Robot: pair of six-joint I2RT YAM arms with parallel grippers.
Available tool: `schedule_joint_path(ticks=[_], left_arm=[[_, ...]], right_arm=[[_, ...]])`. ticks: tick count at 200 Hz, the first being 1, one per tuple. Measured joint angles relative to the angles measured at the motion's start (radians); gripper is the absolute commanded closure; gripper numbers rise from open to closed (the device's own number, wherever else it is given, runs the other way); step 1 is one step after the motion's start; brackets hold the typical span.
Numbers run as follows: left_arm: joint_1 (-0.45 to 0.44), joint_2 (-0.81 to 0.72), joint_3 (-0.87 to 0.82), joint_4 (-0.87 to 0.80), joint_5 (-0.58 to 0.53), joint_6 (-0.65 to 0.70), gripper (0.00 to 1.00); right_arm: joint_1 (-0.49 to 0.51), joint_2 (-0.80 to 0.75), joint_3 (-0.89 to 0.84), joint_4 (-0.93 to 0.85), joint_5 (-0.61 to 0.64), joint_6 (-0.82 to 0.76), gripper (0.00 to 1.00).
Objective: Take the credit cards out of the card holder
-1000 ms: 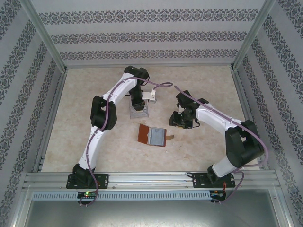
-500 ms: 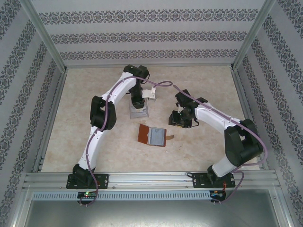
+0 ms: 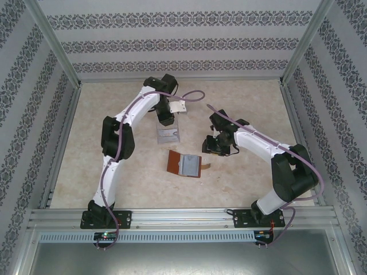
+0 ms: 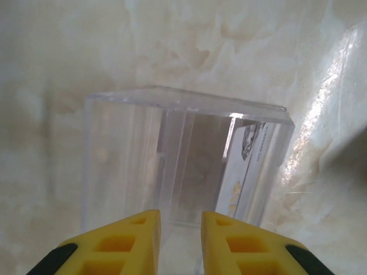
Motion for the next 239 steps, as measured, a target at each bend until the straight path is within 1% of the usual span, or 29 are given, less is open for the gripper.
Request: schedule_joint_path(ticks=[21, 47, 79, 95, 113, 132, 146, 165, 184, 214, 239], left_arm=[[0.000, -0.087, -0.084, 0.073, -0.006, -0.105, 0.75], [0.000, -0.159, -0.159, 0.136, -0.002, -0.243, 0.75], [0.000, -0.187, -0.199, 0.179, 0.013, -0.439, 0.73], [0.000, -0.190, -0.218, 0.196, 0.025, -0.505, 0.72], [-0.001, -0.215, -0.283, 0.237, 0.040, -0.566, 0.72], [-0.001, -0.265, -0.370, 0.287, 0.079, -0.637, 0.68], [-0.001, -0.312, -0.439, 0.338, 0.132, -0.696, 0.66], [-0.001, -0.372, -0.520, 0.409, 0.222, -0.795, 0.67], [-0.005, -0.406, -0.571, 0.472, 0.295, -0.922, 0.72], [-0.025, -0.410, -0.605, 0.504, 0.335, -1.096, 0.72], [-0.090, -0.425, -0.679, 0.529, 0.333, -1.195, 0.72]], right_arm=[[0.007, 0.000, 0.000, 0.009, 0.000, 0.004, 0.59], [0.021, 0.000, 0.000, 0.023, 0.001, 0.016, 0.59], [0.036, 0.000, 0.000, 0.036, 0.002, 0.026, 0.59], [0.042, 0.000, 0.000, 0.040, 0.003, 0.029, 0.59], [0.050, 0.000, 0.000, 0.044, 0.003, 0.030, 0.59], [0.058, 0.000, -0.005, 0.055, 0.003, 0.038, 0.59], [0.058, 0.000, -0.013, 0.065, 0.002, 0.044, 0.59], [0.060, 0.000, -0.024, 0.074, 0.001, 0.049, 0.59], [0.060, 0.000, -0.029, 0.080, -0.001, 0.049, 0.59], [0.060, -0.010, -0.046, 0.095, -0.001, 0.050, 0.59], [0.059, -0.033, -0.088, 0.110, -0.001, 0.056, 0.60]])
